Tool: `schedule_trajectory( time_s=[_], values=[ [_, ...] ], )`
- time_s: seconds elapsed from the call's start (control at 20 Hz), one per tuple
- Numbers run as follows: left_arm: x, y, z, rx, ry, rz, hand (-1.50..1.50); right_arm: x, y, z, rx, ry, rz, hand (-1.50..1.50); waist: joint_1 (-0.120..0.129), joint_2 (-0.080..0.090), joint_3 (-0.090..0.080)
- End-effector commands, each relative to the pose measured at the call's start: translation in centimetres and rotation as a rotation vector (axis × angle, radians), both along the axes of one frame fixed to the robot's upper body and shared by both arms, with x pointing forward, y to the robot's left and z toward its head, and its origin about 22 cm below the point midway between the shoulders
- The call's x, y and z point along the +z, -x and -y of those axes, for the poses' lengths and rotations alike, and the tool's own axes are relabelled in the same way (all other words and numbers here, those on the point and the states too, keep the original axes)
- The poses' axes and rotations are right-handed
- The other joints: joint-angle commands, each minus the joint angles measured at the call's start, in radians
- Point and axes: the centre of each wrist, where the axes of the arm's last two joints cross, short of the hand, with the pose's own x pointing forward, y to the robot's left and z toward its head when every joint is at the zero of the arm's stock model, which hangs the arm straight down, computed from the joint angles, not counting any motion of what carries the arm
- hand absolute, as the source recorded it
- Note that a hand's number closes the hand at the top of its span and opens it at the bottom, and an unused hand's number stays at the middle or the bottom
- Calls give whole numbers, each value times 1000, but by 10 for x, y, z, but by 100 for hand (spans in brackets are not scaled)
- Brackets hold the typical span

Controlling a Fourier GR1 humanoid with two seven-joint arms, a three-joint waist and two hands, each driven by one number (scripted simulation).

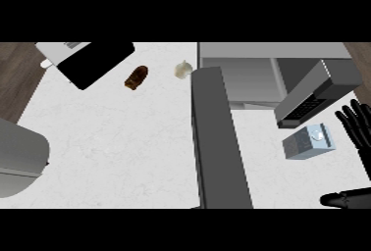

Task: Pick up the milk, place it into the microwave and close the microwave

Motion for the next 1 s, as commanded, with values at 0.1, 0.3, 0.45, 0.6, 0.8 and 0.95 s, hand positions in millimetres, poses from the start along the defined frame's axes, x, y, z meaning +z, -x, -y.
schedule_trajectory(
  time_s=[0.1, 0.3, 0.45, 0.6, 0.8, 0.95],
  values=[
    [-2, 5, -8, -1, 9, -9, -150, -26, -16, 19, -78, 6, -35, -150, 0, 0, 0],
    [-8, 15, 3, 0, 6, -9, -150, -45, -19, 39, -110, 16, -58, -150, 3, 0, 0],
    [-4, 15, -8, -5, 24, -3, -150, -83, -21, 42, -136, 33, -78, -150, 7, 2, 1],
    [20, 13, -16, 4, 5, -3, -150, -80, -25, 57, -88, 40, -87, -150, 1, 1, 1],
    [15, 20, -23, 11, 1, 3, -150, -102, -24, 51, -71, 28, -100, -150, 1, 0, 0],
    [4, 21, -1, -3, -2, -1, -150, -119, -14, 71, -76, 16, -90, -150, 4, 1, 1]
  ],
)
